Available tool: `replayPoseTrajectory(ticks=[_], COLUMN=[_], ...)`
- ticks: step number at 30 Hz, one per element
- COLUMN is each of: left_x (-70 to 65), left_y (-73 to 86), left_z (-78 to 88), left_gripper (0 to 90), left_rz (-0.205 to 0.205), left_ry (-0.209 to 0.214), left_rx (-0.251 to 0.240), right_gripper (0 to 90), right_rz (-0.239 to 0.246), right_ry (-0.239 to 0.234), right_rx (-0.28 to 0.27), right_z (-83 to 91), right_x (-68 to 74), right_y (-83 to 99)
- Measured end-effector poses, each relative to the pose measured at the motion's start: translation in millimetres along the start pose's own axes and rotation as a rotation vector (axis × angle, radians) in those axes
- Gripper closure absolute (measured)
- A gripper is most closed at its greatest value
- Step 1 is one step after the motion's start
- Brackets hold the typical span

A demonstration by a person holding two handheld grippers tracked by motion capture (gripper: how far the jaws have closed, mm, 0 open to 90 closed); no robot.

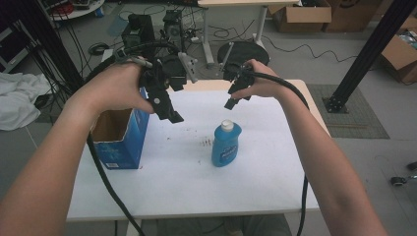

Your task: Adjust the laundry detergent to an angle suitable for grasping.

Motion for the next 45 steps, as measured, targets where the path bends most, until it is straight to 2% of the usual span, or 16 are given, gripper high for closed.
replayPoseTrajectory(ticks=[7, 9, 12, 14, 19, 20, 22, 34, 41, 45], left_x=[0.1, -2.5, -3.7, -5.2, -5.8, -6.4, -6.9, -16.0, -19.8, -20.9], left_y=[-0.1, -0.3, -0.3, -0.5, -0.3, -0.5, -0.8, -4.4, -6.2, -4.5], left_z=[2.5, -3.0, -10.7, -15.6, -23.4, -28.2, -33.3, -68.4, -88.2, -101.9], left_gripper=[9.5, 9.4, 9.6, 9.3, 9.3, 9.3, 9.4, 8.6, 7.1, 7.2], left_rz=[0.014, 0.01, 0.008, 0.03, 0.036, 0.042, 0.046, 0.044, 0.053, 0.075], left_ry=[-0.011, -0.008, -0.007, 0.007, -0.002, -0.007, -0.014, 0.006, 0.008, 0.009], left_rx=[-0.012, -0.03, -0.031, -0.044, -0.069, -0.098, -0.119, -0.172, -0.211, -0.244], right_gripper=[31.6, 31.4, 31.4, 31.4, 31.4, 31.4, 31.4, 31.4, 31.4, 31.4], right_rz=[0.003, 0.005, 0.003, -0.001, -0.005, -0.005, -0.007, -0.005, -0.006, -0.003], right_ry=[-0.004, 0.0, 0.004, 0.006, 0.011, 0.014, 0.015, 0.022, 0.024, 0.025], right_rx=[0.005, 0.007, 0.0, -0.002, -0.007, -0.01, -0.011, -0.015, -0.02, -0.019], right_z=[-1.2, -0.7, 0.9, 2.2, 4.8, 6.0, 6.9, 11.0, 11.8, 12.8], right_x=[0.8, 0.6, -1.0, -1.9, -2.9, -3.5, -3.7, -2.3, -1.5, -1.2], right_y=[-0.1, 0.6, 1.4, 2.9, 5.3, 6.4, 7.6, 10.6, 10.8, 11.1])
Point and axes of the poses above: each handheld gripper's, and its own axes: z roughly backward along the jaws, y roughly out of its underside, x roughly to its left, the point moved 6 cm from there along -z, roughly forward along the jaws
